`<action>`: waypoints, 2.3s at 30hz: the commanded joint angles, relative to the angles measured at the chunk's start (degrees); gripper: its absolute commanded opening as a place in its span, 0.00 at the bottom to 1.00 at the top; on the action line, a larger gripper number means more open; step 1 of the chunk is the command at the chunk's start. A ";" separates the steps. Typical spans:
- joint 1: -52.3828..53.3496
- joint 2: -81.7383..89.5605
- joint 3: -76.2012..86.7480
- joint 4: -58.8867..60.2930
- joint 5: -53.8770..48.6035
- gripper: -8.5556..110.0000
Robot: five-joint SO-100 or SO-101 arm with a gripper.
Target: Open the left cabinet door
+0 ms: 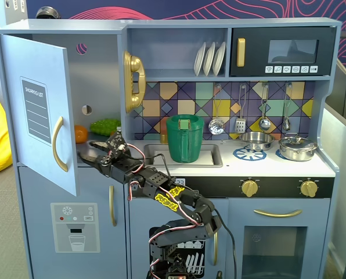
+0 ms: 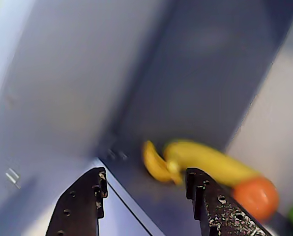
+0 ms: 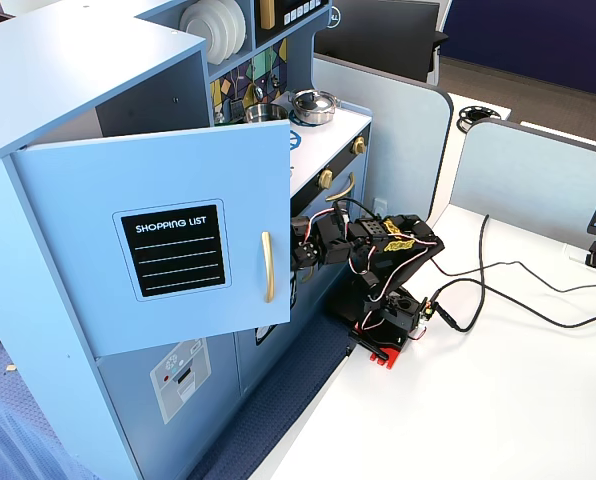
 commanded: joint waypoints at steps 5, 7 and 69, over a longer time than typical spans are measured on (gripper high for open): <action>28.65 7.73 6.06 23.29 11.51 0.17; 34.63 8.88 8.70 30.15 14.24 0.17; 59.15 29.97 35.60 86.66 29.00 0.08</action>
